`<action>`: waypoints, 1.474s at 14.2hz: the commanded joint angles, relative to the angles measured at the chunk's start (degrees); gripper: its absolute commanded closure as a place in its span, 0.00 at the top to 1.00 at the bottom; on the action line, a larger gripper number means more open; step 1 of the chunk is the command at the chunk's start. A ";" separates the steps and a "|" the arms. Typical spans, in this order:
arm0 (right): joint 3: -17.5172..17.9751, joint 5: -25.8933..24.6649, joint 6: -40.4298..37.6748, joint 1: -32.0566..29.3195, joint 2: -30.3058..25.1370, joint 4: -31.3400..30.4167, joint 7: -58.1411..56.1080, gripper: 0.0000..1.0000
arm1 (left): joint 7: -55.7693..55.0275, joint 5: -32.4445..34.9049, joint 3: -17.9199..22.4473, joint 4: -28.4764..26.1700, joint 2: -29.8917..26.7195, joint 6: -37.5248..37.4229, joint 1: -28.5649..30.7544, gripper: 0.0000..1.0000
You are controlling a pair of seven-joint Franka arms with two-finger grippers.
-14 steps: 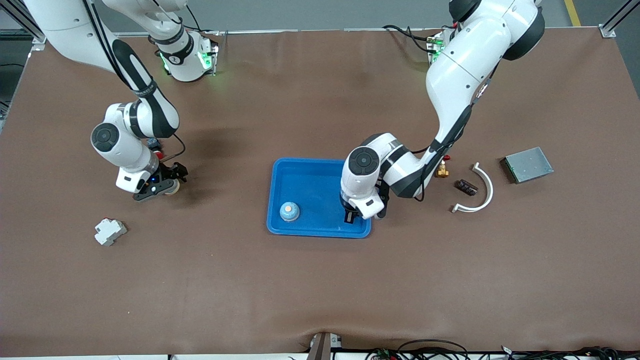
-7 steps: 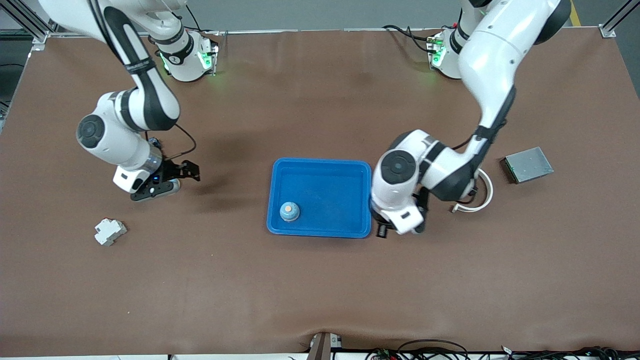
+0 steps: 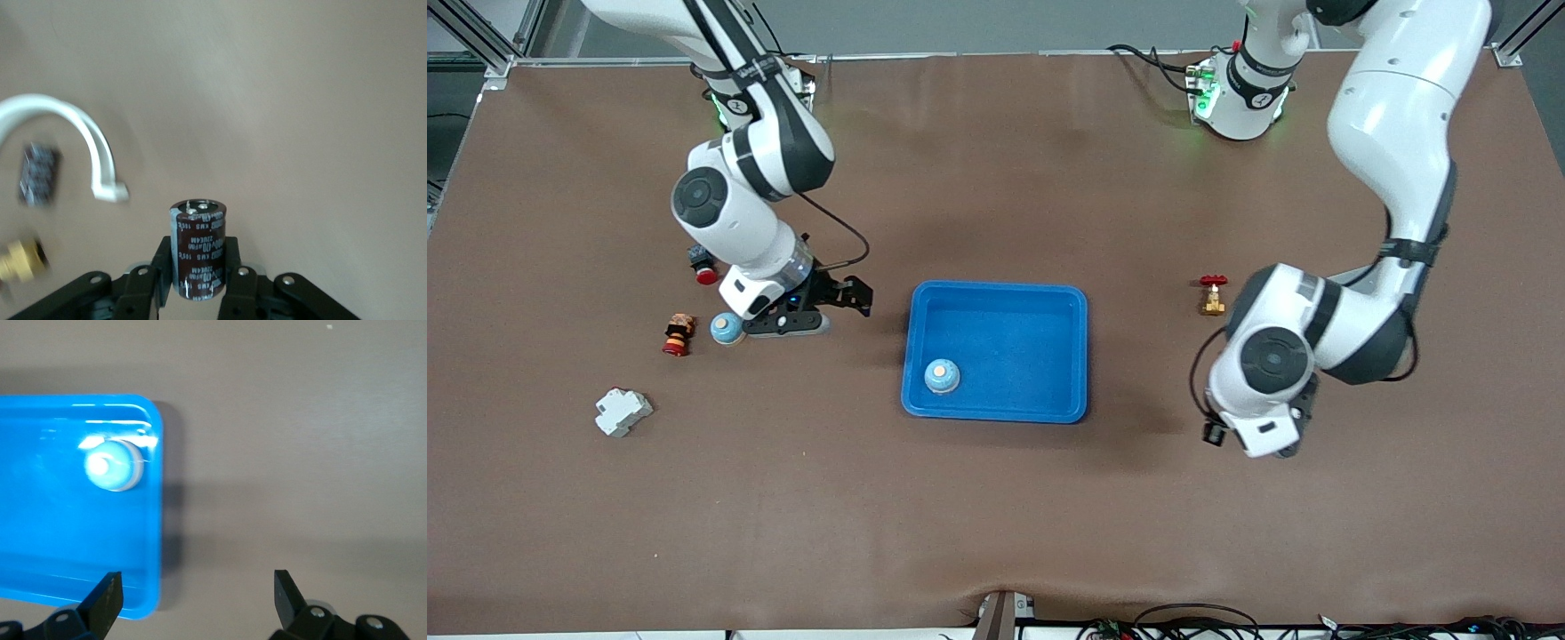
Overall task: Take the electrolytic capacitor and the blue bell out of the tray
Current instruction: 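Carry the capacitor with the left gripper while the right gripper reaches the bell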
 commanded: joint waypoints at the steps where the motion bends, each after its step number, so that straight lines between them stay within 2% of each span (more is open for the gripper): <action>1: -0.92 -2.23 -0.30 2.48 8.43 8.65 7.26 1.00 | 9.51 -0.33 -0.30 -4.06 -1.54 -0.16 6.12 0.00; 4: -0.83 -8.99 -0.74 4.41 15.38 16.74 19.30 1.00 | 19.63 -0.42 -0.30 -6.35 -1.02 0.80 12.19 0.00; 7: -0.92 -14.36 -0.66 6.00 22.85 24.03 23.72 1.00 | 28.60 -0.42 -0.30 -6.71 -0.06 2.03 16.15 0.00; 9: -0.92 -14.37 -1.44 6.88 26.81 29.65 25.48 1.00 | 30.73 -0.33 -0.22 -7.49 0.65 3.61 17.56 0.00; 11: -1.00 -14.46 -2.67 7.76 28.67 32.13 26.37 1.00 | 30.73 -0.07 -0.22 -9.60 0.57 4.41 17.48 0.00; 15: -1.35 -15.16 -5.49 9.78 31.21 36.09 29.61 1.00 | 30.03 -0.07 -0.22 -10.31 0.57 4.41 17.13 0.02; 17: -2.58 -15.95 -5.67 11.45 32.36 36.97 30.84 1.00 | 30.21 0.19 -0.22 -9.96 1.09 4.41 16.87 0.38; 19: -4.25 -15.96 -5.58 13.47 33.06 36.98 31.46 1.00 | 30.82 0.20 -0.22 -9.61 1.18 4.41 16.95 1.00; 21: -5.22 -16.04 -5.49 14.70 33.59 36.98 32.25 1.00 | 30.65 -0.24 -0.30 -9.52 0.57 4.41 16.87 1.00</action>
